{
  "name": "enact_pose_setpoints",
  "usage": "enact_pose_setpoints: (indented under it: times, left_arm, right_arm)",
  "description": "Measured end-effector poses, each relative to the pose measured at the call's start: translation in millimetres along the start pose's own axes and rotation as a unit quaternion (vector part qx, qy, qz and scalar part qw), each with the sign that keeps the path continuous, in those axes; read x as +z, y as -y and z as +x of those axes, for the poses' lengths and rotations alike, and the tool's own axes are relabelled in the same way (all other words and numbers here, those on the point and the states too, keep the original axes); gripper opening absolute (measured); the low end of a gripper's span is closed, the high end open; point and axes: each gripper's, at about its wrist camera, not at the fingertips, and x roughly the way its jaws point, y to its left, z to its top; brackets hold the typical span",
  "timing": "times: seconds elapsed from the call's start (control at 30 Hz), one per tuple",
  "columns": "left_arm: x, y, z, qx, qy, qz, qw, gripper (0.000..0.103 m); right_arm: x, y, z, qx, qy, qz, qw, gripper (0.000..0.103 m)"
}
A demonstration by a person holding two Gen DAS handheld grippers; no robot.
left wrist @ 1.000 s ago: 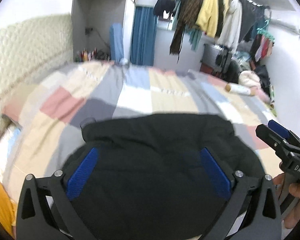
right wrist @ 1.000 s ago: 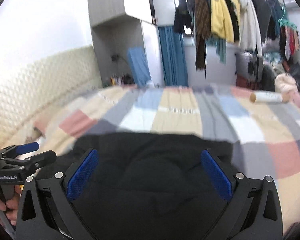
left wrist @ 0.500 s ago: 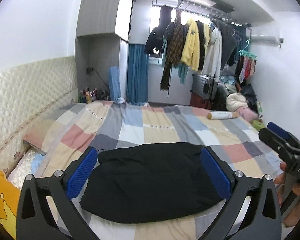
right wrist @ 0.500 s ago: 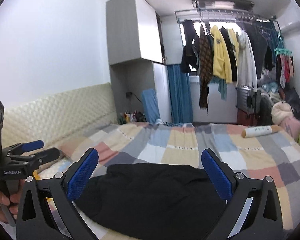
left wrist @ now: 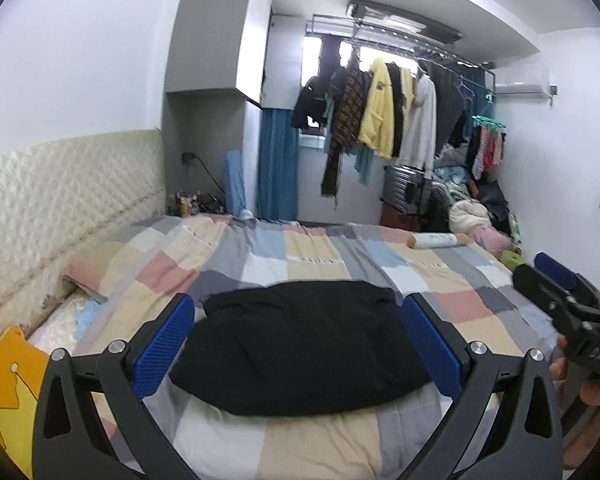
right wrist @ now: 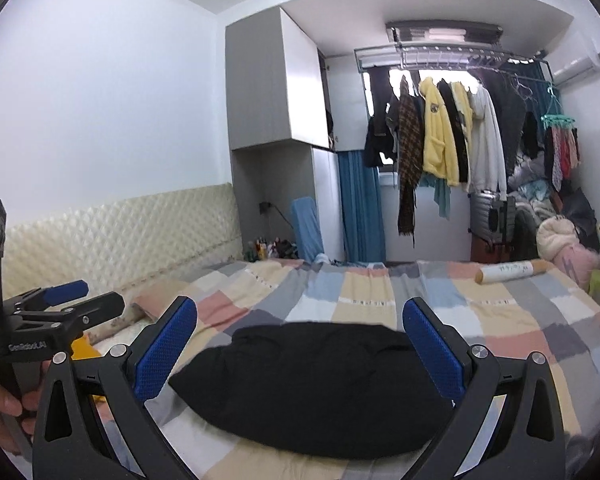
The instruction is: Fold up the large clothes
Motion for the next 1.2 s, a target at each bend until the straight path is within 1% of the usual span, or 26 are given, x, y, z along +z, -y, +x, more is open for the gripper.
enact_pose_setpoints:
  times: [0.07, 0.13, 0.2, 0.33, 0.43, 0.57, 0.7, 0.77, 0.9, 1.2]
  left_arm:
    - [-7.0, -1.8, -0.4, -0.019, -0.012, -0.014, 0.9996, 0.103]
    - [-14.1, -4.5, 0.8, -0.038, -0.024, -0.027, 0.9986, 0.103]
    - [-18.6, -6.6, 0.7, -0.030, -0.027, -0.029, 0.9988, 0.103]
    - [-31.7, -7.0, 4.5, -0.018, -0.044, -0.030, 0.9984, 0.103]
    - [-43.5, -9.0, 10.0, -0.002, -0.055, -0.030, 0.9980, 0.103]
    - [-57.1, -12.7, 15.1, 0.007, -0.070, -0.034, 0.9970, 0.103]
    - [-61.3, -15.5, 21.5, 0.011, -0.083, -0.035, 0.9959, 0.103]
    - [-62.4, -14.6, 23.6, 0.013, -0.085, -0.034, 0.9957, 0.103]
    - [-65.8, -14.2, 27.9, 0.012, -0.094, -0.034, 0.9949, 0.103]
    - [-69.9, -20.3, 30.5, 0.016, -0.104, -0.046, 0.9934, 0.103]
  right_arm:
    - [-11.2, -4.1, 0.8, -0.005, -0.020, 0.000, 1.000, 0.103]
    - [-21.4, -5.4, 0.3, 0.002, -0.033, 0.012, 0.999, 0.103]
    - [-30.8, -4.7, 2.3, 0.010, -0.047, 0.025, 0.999, 0.103]
    - [-47.9, -2.9, 6.9, -0.010, -0.069, 0.019, 0.997, 0.103]
    - [-60.4, -0.5, 9.9, -0.016, -0.082, 0.025, 0.996, 0.103]
    - [-75.1, 0.6, 11.2, -0.019, -0.095, 0.026, 0.995, 0.103]
    - [-86.8, 3.5, 17.4, -0.023, -0.114, 0.039, 0.992, 0.103]
    - [-89.4, 5.5, 19.0, -0.021, -0.116, 0.049, 0.992, 0.103]
    - [-92.0, 4.6, 19.5, -0.030, -0.118, 0.041, 0.992, 0.103]
    - [-92.8, 14.6, 19.9, -0.036, -0.124, 0.062, 0.990, 0.103]
